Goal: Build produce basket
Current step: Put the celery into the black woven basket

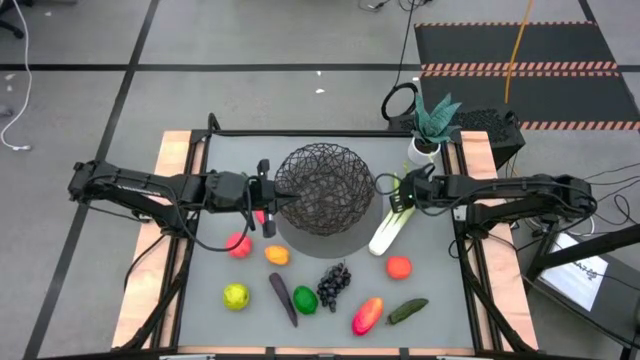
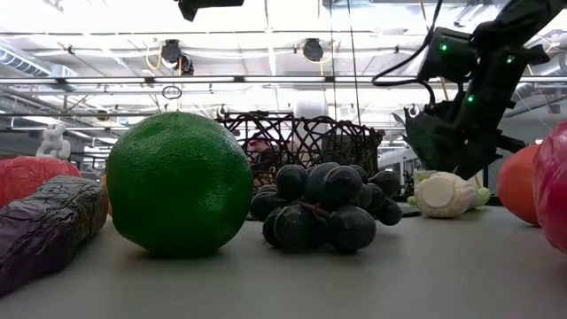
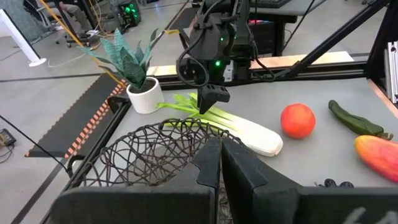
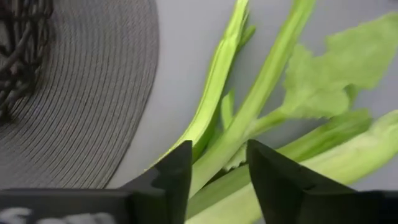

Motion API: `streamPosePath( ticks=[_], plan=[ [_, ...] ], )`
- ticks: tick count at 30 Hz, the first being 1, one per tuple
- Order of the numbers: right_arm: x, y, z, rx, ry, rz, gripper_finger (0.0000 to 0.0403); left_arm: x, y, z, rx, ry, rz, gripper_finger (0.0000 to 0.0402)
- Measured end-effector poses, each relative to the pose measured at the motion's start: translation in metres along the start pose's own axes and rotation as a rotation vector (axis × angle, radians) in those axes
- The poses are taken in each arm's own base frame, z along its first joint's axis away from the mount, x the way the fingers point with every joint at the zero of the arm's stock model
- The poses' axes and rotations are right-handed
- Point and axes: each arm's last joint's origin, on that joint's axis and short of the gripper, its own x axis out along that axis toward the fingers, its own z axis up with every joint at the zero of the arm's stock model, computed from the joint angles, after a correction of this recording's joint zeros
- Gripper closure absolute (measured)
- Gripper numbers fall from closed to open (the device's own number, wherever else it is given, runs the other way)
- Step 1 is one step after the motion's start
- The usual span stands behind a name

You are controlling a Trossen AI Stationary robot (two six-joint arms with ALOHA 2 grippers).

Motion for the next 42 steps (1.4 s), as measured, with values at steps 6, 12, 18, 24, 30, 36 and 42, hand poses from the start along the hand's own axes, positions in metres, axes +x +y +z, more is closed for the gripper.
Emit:
streamPosePath(
  ticks=[6,12,18,24,30,36,42],
  plan=[
    [0.002,-0.002,0.003,0.015,-0.008,-0.024,0.021,0.0,0.0,0.0,0.0,0.001,0.005,0.0382],
    [0.009,-0.005,0.007,0.015,-0.005,-0.06,0.0218,0.0,0.0,-0.002,0.006,0.021,0.004,0.0382],
    [0.02,-0.004,0.011,-0.05,0.008,-0.088,0.0253,0.0,0.0,-0.002,0.007,0.025,0.003,0.0382],
    [0.034,0.004,0.012,-0.145,-0.03,0.007,0.0308,0.0,0.0,-0.003,0.008,0.029,0.003,0.0382],
    [0.032,0.006,0.014,-0.176,-0.044,0.04,0.0372,0.0,0.0,-0.004,0.011,0.044,0.002,0.0382],
    [0.021,0.006,0.015,-0.196,-0.04,0.133,0.0392,0.0,0.0,-0.007,0.018,0.071,0.0,0.0382],
    [0.008,0.002,0.014,-0.155,-0.009,0.201,0.0361,0.0,0.0,-0.007,0.015,0.072,0.0,0.0382]
  ],
)
